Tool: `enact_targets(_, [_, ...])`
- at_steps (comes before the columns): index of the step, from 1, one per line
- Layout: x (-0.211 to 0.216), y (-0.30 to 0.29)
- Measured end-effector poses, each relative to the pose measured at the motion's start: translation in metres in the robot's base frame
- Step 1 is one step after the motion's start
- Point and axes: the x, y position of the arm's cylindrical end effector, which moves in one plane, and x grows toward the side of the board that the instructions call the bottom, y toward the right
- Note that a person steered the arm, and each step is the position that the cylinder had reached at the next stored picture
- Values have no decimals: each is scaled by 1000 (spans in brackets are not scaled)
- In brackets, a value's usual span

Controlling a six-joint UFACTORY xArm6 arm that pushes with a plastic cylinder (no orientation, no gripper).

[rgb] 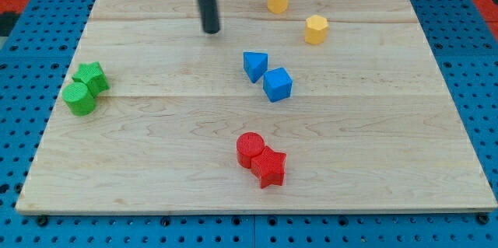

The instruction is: Slide the yellow hexagon closer to the yellow heart

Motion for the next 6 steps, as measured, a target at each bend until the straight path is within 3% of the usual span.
enact_targets(3, [-19,219])
enact_targets(4, [60,204])
enact_targets(6, [-8,146])
